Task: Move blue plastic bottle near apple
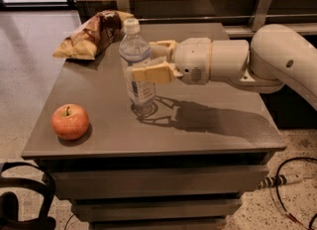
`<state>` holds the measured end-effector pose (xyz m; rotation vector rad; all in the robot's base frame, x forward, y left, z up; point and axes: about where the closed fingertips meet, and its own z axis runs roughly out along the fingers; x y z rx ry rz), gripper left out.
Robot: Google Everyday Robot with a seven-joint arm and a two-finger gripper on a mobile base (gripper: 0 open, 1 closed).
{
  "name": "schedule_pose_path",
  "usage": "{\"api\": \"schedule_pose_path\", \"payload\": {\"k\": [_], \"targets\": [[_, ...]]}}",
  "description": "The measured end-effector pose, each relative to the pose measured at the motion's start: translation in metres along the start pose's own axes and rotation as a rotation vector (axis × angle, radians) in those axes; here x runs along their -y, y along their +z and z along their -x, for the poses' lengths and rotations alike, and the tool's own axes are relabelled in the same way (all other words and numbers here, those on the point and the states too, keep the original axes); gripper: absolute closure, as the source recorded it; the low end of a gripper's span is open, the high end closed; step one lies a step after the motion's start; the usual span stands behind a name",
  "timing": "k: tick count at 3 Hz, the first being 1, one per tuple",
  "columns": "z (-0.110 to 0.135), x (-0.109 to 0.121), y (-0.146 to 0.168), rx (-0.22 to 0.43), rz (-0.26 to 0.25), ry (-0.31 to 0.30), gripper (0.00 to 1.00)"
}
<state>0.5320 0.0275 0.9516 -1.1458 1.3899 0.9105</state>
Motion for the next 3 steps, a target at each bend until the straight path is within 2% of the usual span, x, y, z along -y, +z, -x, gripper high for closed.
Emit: {"api": "schedule_pose_path", "payload": {"k": [2, 3], "targets": [[-0.021, -0.019, 0.007, 0.055, 0.152, -0.012, 1.0], [-0.026, -0.025, 0.009, 0.054, 0.195, -0.026, 1.0]]}}
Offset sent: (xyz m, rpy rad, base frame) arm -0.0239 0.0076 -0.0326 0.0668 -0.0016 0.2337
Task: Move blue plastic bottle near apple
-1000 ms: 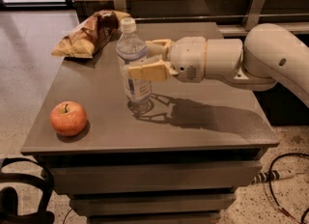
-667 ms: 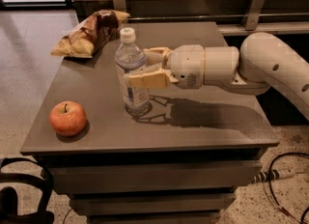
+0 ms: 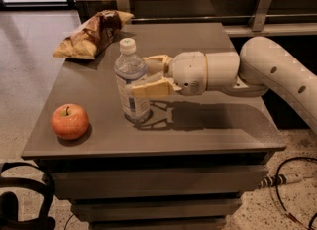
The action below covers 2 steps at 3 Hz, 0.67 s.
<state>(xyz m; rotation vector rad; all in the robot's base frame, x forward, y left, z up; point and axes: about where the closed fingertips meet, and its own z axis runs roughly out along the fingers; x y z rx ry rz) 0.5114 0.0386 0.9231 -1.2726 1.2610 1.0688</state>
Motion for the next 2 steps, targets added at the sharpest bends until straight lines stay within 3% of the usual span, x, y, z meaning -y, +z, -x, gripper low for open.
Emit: {"api": "schedule_pose_path", "payload": {"k": [2], "targets": [[-0.0074, -0.0041, 0.0083, -0.02, 0.067, -0.02, 1.0]]}}
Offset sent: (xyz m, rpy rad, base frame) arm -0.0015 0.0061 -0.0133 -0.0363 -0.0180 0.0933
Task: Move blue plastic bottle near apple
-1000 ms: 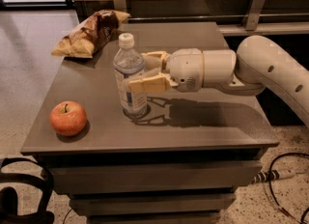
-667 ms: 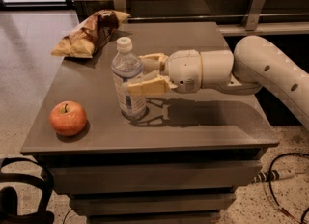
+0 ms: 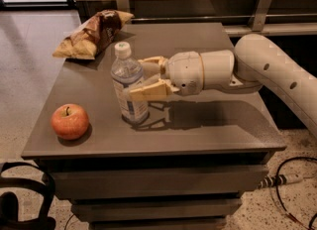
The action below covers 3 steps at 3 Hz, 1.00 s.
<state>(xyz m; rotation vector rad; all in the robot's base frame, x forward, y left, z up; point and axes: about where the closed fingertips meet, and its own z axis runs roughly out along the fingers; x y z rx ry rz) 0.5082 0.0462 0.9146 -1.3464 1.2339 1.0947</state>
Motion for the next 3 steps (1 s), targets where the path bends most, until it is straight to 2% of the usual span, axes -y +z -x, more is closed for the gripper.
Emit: {"api": "schedule_pose_path", "payload": {"k": [1, 3], "targets": [[0.0009, -0.001, 0.0021, 0.0, 0.004, -0.001, 0.82], [0.0023, -0.0028, 0.0062, 0.0, 0.012, -0.003, 0.35]]}}
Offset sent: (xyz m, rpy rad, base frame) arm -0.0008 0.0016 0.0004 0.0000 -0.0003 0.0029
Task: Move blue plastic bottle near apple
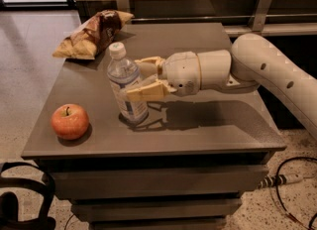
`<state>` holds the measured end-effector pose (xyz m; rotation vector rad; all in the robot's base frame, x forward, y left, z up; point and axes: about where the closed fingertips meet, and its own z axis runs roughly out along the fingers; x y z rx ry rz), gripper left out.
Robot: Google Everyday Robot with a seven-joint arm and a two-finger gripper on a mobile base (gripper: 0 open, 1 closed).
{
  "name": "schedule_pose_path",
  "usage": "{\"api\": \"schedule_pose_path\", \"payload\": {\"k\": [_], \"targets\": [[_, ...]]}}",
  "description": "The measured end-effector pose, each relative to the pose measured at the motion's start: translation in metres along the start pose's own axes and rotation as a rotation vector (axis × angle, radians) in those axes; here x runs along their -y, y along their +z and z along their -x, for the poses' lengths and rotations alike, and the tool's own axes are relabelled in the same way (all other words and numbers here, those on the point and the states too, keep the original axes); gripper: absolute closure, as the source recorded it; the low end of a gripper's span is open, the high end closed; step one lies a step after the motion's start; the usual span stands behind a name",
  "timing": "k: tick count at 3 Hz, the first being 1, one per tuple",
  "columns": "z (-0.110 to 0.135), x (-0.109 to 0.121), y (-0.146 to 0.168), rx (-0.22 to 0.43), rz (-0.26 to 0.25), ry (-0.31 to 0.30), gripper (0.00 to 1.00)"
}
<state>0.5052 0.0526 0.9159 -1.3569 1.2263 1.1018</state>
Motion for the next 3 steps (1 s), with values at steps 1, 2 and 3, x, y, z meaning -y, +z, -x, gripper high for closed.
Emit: {"api": "schedule_pose_path", "payload": {"k": [1, 2, 3], "targets": [[0.0007, -0.0009, 0.0021, 0.0, 0.004, -0.001, 0.12], [0.0015, -0.0018, 0.0041, 0.0, 0.009, -0.002, 0.0], [0.0015, -0.0018, 0.0042, 0.0, 0.009, -0.002, 0.0]]}}
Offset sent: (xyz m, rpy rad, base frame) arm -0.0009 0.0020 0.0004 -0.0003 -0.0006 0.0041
